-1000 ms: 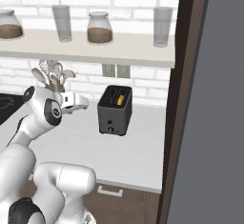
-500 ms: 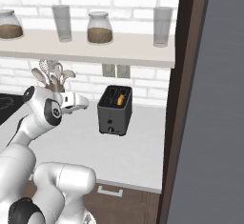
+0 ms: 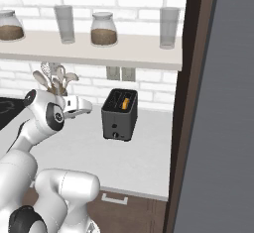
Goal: Start the toaster. Once the lever pops up, take the bread to the plate on the dining counter.
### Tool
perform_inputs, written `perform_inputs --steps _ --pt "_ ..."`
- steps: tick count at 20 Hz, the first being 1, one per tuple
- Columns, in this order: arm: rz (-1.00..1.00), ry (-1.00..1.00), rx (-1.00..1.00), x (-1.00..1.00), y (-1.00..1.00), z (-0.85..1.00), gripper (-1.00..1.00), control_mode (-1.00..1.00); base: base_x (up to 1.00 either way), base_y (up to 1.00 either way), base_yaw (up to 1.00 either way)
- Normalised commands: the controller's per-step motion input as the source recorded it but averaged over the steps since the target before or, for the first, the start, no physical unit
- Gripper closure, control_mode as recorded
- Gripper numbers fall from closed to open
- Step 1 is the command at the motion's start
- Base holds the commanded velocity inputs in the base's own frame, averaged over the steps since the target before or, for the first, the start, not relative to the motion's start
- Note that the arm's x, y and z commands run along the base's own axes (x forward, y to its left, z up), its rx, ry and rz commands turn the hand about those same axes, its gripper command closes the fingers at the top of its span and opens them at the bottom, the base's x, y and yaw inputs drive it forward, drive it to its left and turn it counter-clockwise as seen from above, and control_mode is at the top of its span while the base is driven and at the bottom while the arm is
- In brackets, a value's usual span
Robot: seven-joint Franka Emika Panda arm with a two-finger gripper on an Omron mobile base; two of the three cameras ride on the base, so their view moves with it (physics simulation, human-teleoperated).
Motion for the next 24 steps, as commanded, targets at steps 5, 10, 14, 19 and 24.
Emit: perform_inputs --steps 5,10,14,19,24 --pt "0.00 0.00 0.00 0.00 0.00 0.00 -1.00 -1.00 0.00 0.00 0.00" --pt "0.00 0.00 0.00 0.00 0.00 0.00 -1.00 -1.00 0.00 0.00 0.00" --pt "0.00 0.00 0.00 0.00 0.00 0.00 -1.00 -1.00 0.00 0.00 0.00" --pt "0.00 0.00 0.00 0.00 0.00 0.00 -1.00 -1.00 0.00 0.00 0.00" --pt "0.00 0.00 0.00 0.00 0.00 0.00 -1.00 -1.00 0.00 0.00 0.00"
